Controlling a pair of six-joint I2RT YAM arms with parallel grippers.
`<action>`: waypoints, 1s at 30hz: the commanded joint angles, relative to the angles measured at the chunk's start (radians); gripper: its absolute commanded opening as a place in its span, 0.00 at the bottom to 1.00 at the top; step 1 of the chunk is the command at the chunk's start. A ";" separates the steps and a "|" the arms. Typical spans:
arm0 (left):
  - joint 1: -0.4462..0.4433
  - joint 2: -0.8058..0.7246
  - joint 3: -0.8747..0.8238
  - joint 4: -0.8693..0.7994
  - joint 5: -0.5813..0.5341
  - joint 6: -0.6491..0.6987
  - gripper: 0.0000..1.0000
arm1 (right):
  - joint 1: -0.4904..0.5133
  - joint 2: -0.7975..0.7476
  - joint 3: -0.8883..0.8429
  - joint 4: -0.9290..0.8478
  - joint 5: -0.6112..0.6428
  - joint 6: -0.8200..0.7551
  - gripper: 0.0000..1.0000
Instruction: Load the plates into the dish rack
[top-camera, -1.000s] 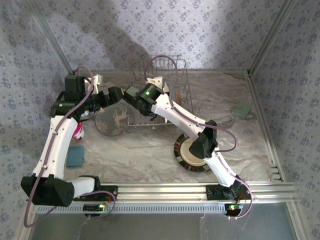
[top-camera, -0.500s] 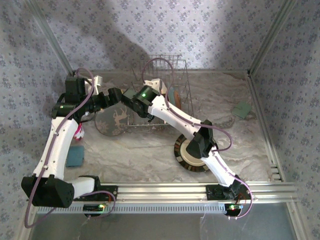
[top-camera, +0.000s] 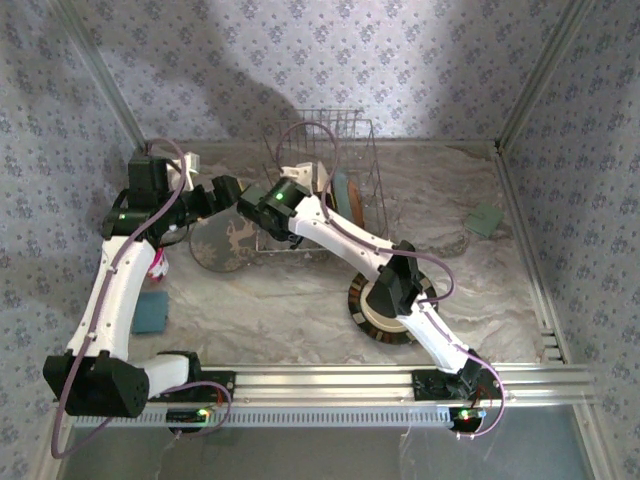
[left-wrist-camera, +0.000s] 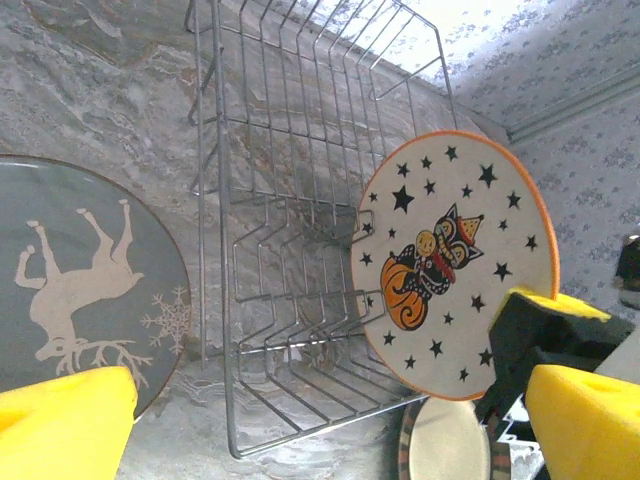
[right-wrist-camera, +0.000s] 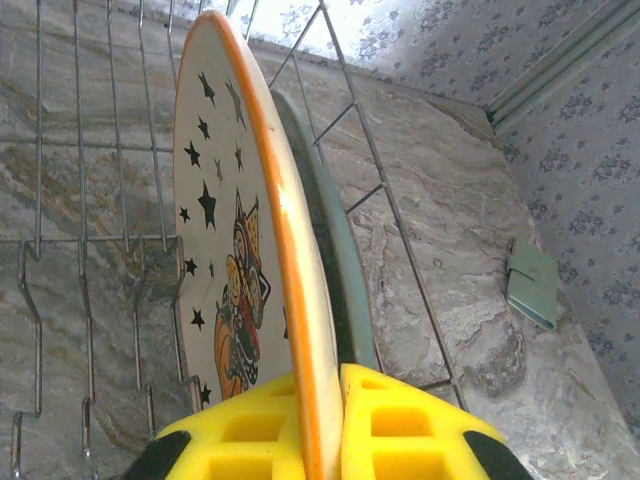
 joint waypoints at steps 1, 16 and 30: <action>-0.021 -0.029 -0.017 0.000 0.069 0.009 0.99 | 0.004 0.058 0.003 -0.039 -0.012 0.020 0.00; -0.021 -0.043 -0.026 -0.009 0.062 0.013 0.99 | -0.004 0.067 -0.074 -0.018 -0.088 0.094 0.00; -0.021 -0.047 -0.033 -0.017 0.051 0.013 0.99 | -0.001 -0.053 -0.165 0.090 -0.121 0.050 0.27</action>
